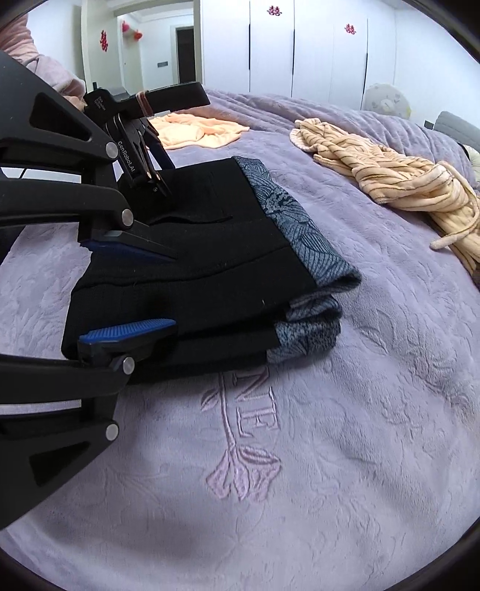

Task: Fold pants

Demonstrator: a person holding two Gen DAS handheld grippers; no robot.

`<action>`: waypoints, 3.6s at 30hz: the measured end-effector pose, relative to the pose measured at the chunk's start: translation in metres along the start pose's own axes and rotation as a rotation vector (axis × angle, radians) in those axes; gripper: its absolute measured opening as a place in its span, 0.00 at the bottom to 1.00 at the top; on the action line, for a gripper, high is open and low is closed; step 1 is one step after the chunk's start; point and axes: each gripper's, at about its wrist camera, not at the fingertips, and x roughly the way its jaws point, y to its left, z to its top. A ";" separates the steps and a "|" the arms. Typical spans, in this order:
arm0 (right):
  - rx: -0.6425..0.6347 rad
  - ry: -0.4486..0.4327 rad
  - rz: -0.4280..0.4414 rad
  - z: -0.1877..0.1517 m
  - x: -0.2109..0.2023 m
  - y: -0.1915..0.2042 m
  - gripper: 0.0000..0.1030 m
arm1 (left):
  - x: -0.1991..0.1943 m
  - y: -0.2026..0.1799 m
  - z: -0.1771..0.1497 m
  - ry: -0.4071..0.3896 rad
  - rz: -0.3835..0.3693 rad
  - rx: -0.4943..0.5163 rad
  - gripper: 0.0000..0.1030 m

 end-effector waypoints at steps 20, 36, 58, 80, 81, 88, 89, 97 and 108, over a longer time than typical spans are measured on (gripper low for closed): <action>-0.006 -0.111 0.054 0.012 -0.033 -0.008 0.51 | -0.032 -0.002 0.048 -0.106 0.091 -0.054 1.00; -0.033 -0.017 0.091 0.028 0.018 0.010 0.50 | -0.007 -0.005 0.065 -0.086 0.124 -0.004 1.00; 0.047 -0.009 0.086 0.009 -0.001 -0.040 0.76 | -0.002 0.000 0.062 -0.100 0.122 -0.001 1.00; 0.018 0.091 0.252 0.019 0.035 -0.055 0.76 | 0.016 0.035 0.036 0.103 -0.312 0.048 1.00; 0.006 0.103 0.256 0.023 0.041 -0.053 0.76 | 0.020 0.031 0.038 0.110 -0.327 0.047 1.00; -0.023 0.159 0.272 0.039 0.079 -0.038 0.81 | 0.042 0.012 0.044 0.170 -0.417 0.005 1.00; -0.031 0.163 0.264 0.040 0.081 -0.036 0.82 | 0.043 0.012 0.044 0.168 -0.416 0.006 1.00; 0.048 0.168 0.274 0.045 0.086 -0.041 0.82 | 0.026 -0.004 0.032 0.106 -0.367 0.043 0.91; 0.041 0.123 0.285 0.030 0.057 -0.017 0.55 | -0.021 -0.006 0.003 0.013 -0.380 0.104 0.63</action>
